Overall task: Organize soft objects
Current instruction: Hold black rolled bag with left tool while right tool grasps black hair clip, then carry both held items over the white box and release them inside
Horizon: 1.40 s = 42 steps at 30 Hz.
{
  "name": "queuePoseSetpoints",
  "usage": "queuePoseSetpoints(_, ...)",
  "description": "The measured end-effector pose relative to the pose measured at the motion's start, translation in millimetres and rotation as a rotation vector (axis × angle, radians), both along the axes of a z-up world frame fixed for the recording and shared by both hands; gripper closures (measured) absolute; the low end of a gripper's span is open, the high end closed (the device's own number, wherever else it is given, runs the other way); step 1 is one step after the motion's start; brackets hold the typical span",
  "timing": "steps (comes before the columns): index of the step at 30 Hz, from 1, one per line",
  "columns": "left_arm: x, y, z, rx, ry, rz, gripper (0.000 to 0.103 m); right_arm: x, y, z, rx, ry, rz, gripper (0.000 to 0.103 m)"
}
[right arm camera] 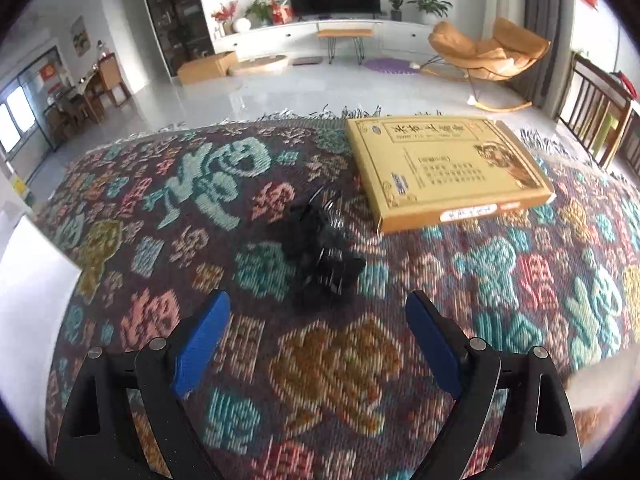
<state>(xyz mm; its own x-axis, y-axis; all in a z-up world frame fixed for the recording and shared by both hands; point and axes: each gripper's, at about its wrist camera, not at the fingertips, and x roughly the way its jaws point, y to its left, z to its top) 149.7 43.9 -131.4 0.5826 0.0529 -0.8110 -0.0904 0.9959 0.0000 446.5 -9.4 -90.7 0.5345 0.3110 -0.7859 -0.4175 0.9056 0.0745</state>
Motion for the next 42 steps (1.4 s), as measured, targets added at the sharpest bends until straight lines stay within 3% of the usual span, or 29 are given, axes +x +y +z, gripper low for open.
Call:
queuePoseSetpoints(2, -0.2, 0.1, 0.2, 0.000, 0.000, 0.000, 0.000, 17.3, 15.0, -7.6, -0.059, 0.003, 0.001, 0.014)
queuePoseSetpoints(4, -0.1, 0.1, 0.4, 0.000, -0.001, 0.000, 0.000, 26.5, 26.4, -19.0, -0.117, 0.054, 0.031, 0.061)
queuePoseSetpoints(5, -0.1, 0.1, 0.3, 0.000, 0.000, 0.000, 0.000, 24.5, 27.2, -13.9, -0.127, 0.022, 0.029, 0.062)
queuePoseSetpoints(8, -0.1, 0.0, 0.8, 0.000, 0.000, 0.000, 0.000, 7.7, 16.8, -8.9, -0.128, 0.049, -0.007, 0.062)
queuePoseSetpoints(13, -0.6, 0.2, 0.3, 0.000, 0.000, 0.000, 0.000, -88.3, -32.8, 18.3, -0.034, 0.057, 0.031, 0.062)
queuePoseSetpoints(17, -0.9, 0.2, 0.3, 0.000, 0.000, 0.001, 0.000, -178.8, -106.6, 31.6, 0.003, 0.062, -0.001, 0.062)
queuePoseSetpoints(20, -0.6, 0.4, 0.2, 0.000, 0.000, 0.002, 0.000, -207.8, -171.5, 29.9, -0.007, 0.065, -0.132, 0.062)
queuePoseSetpoints(25, -0.7, 0.5, 0.1, 0.000, 0.000, 0.000, 0.000, -167.2, -267.6, 27.0, -0.015, 0.014, -0.380, 0.062)
queuePoseSetpoints(31, -0.7, 0.4, 0.0, 0.000, 0.000, 0.000, 0.000, -69.7, -295.8, 12.6, -0.028, -0.037, -0.451, 0.061)
queuePoseSetpoints(33, -0.7, 0.4, 0.1, 0.000, 0.000, 0.001, 0.000, -48.2, -303.4, 2.5, 0.020, -0.003, -0.456, 0.052)
queuePoseSetpoints(34, -0.7, 0.4, 0.0, 0.000, 0.000, 0.000, 0.000, -40.0, -306.6, -3.0, 0.023, 0.031, -0.457, 0.041)
queuePoseSetpoints(35, -0.7, 0.5, 0.0, 0.000, 0.000, 0.000, 0.000, -35.9, -307.5, -8.1, 0.003, 0.056, -0.468, 0.038)
queuePoseSetpoints(37, -0.7, 0.5, 0.0, 0.000, 0.000, 0.000, 0.000, -44.5, -310.6, -2.6, 0.008, 0.030, -0.459, 0.024)
queuePoseSetpoints(42, -0.6, 0.5, 0.0, 0.000, 0.000, 0.000, 0.000, -83.3, -334.1, 6.5, 0.096, 0.043, -0.497, 0.023)
